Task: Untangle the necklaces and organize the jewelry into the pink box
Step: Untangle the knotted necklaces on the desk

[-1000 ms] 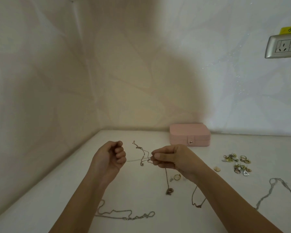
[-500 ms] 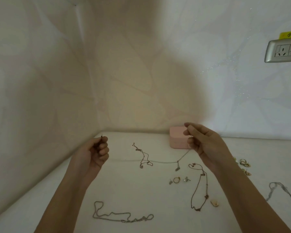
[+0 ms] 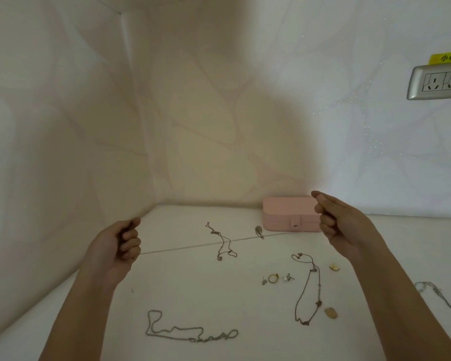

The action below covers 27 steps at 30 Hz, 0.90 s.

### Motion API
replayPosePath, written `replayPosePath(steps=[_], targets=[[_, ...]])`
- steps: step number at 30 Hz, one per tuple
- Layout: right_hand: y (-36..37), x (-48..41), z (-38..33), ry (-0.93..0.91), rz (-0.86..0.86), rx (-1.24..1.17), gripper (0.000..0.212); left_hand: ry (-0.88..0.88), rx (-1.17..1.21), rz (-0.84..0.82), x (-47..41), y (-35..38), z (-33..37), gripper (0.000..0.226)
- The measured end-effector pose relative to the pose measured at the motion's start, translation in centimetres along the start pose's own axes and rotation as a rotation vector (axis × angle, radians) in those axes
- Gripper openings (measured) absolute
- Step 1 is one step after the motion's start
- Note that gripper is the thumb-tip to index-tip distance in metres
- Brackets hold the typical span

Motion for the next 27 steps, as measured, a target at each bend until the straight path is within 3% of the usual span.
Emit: replayPosePath(steps=[10, 19, 27], targets=[[2.8, 1.9, -1.8, -0.115, -0.068, 0.186, 0.029, 0.101, -0.061, -0.070, 0.3, 1.0, 1.1, 0.025], [7.8, 4.4, -0.7, -0.204, -0.329, 0.311, 0.026, 0.081, -0.237, -0.454, 5.3, 8.6, -1.7, 0.019], [9.9, 5.9, 0.6, -0.171, -0.335, 0.523, 0.021, 0.144, -0.382, -0.730, 9.4, 12.5, -3.1, 0.027]])
Point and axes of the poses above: each hand's wrist, its own x-axis away from the middle knuckle, its own y-axis out of the palm, z = x × y, the point moved 10 cm from there along -x, towards the middle knuckle, and after that the axes turned 15 degrees about y, right-handed, at the moved point
